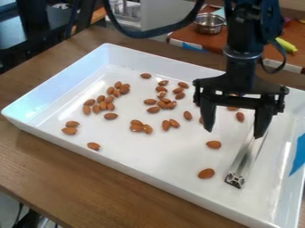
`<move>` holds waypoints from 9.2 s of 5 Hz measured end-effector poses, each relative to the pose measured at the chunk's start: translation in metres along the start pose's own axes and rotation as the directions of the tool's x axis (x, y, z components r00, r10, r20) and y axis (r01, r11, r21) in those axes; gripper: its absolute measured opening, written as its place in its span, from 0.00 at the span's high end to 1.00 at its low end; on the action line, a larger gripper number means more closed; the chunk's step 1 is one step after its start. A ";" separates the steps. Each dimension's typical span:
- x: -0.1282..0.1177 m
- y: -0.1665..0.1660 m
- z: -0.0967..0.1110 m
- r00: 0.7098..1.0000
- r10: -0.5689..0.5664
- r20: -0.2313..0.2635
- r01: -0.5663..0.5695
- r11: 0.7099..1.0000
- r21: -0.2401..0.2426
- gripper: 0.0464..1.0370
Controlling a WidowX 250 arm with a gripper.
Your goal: Sweep into pile
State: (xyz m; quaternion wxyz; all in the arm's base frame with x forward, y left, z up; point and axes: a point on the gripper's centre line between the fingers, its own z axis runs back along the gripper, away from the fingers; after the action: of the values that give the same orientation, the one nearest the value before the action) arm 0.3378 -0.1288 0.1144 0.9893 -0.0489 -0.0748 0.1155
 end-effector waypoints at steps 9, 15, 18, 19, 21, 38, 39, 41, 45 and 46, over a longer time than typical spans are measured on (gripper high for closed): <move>-0.003 -0.007 -0.008 0.998 0.001 -0.057 -0.005 0.997 -0.071 0.04; 0.010 -0.005 -0.042 1.000 0.003 -0.008 -0.003 0.995 -0.104 0.65; 0.037 0.107 -0.033 0.999 -0.037 -0.015 0.036 0.998 -0.059 0.65; 0.040 0.132 -0.032 0.996 -0.056 -0.074 0.053 0.998 -0.032 0.65; 0.049 0.205 -0.026 0.989 -0.040 -0.140 0.045 0.998 0.033 0.65; 0.052 -0.053 -0.050 0.995 -0.096 -0.035 0.093 0.992 -0.083 0.65; 0.060 -0.039 -0.050 0.994 -0.101 -0.040 0.098 0.992 -0.085 0.65; 0.078 0.010 -0.048 0.993 -0.078 -0.084 0.069 0.992 -0.108 0.65; 0.077 0.116 -0.028 0.978 -0.044 -0.204 0.002 0.979 -0.205 0.65; 0.079 0.138 -0.025 0.979 -0.024 -0.202 -0.020 0.977 -0.213 0.65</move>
State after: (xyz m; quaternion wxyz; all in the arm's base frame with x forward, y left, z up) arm 0.3868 0.0215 0.0848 0.9808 -0.1663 0.0149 0.1004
